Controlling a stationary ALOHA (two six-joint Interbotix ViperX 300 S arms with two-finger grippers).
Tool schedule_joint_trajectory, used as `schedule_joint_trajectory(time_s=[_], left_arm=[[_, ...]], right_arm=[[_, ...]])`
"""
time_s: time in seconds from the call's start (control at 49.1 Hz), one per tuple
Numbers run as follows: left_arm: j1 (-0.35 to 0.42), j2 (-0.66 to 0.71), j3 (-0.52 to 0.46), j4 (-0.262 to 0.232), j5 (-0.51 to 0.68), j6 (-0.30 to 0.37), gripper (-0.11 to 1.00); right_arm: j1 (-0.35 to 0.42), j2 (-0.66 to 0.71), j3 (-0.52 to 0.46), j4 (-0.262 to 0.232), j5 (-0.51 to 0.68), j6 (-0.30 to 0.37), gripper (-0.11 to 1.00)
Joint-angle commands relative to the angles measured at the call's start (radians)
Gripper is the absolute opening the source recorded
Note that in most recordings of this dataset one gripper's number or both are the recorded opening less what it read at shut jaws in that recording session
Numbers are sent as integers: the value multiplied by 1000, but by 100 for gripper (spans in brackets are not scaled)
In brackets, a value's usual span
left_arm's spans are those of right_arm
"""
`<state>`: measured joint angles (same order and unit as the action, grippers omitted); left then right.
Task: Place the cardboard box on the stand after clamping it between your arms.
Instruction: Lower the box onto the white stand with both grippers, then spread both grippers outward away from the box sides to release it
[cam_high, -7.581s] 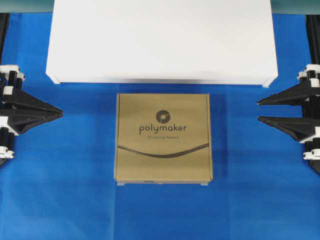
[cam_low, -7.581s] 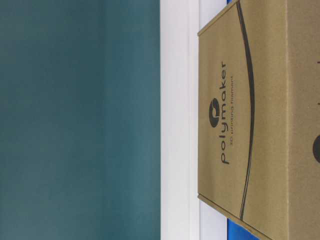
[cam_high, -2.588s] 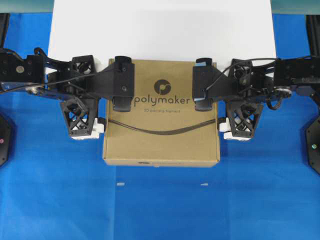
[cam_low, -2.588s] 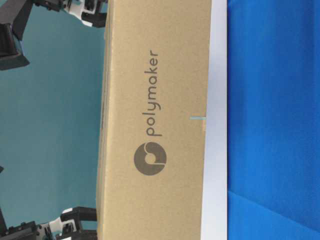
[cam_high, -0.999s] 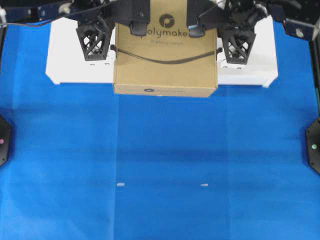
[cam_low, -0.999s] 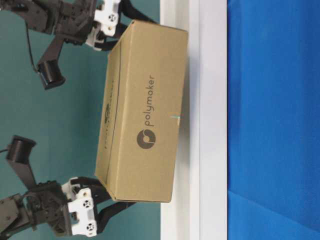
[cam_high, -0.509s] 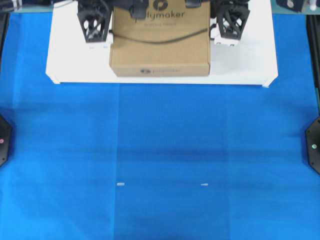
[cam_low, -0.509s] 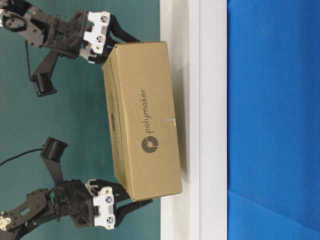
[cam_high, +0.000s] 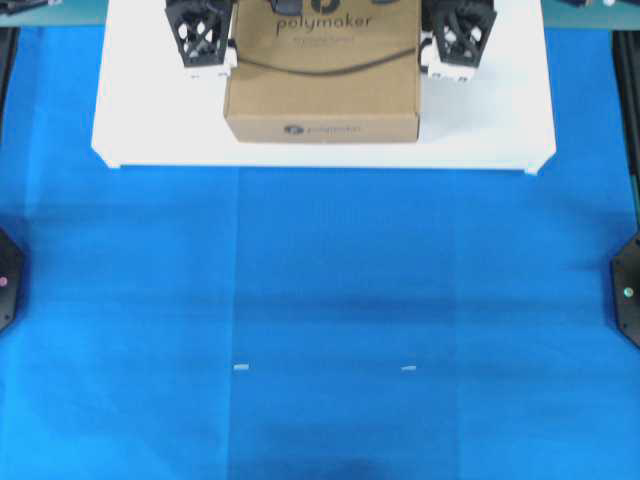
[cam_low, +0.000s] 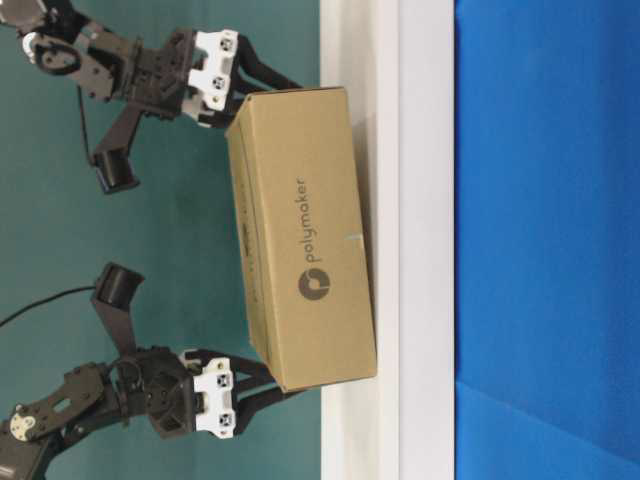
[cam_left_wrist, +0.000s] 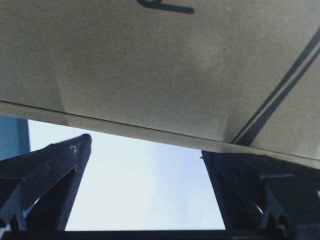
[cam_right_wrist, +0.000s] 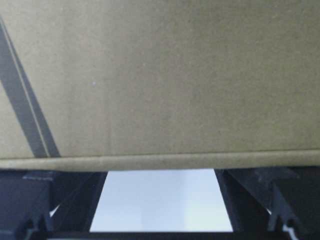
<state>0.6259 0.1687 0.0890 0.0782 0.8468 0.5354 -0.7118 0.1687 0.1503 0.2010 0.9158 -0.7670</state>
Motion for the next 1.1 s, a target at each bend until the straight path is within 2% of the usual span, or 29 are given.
schedule_joint_trajectory(time_s=[0.0, 0.509, 1.08], left_arm=[[-43, -12, -109, -20, -51, -32, 87], [-43, -14, -72, -20, -49, -32, 87], [23, -92, 44, -20, -54, -31, 87]], right_arm=[[43, -6, -83, 78, -26, -5, 99], [-11, 20, -23, 80, -37, -78, 99], [-91, -37, 58, 74, -43, -83, 99]])
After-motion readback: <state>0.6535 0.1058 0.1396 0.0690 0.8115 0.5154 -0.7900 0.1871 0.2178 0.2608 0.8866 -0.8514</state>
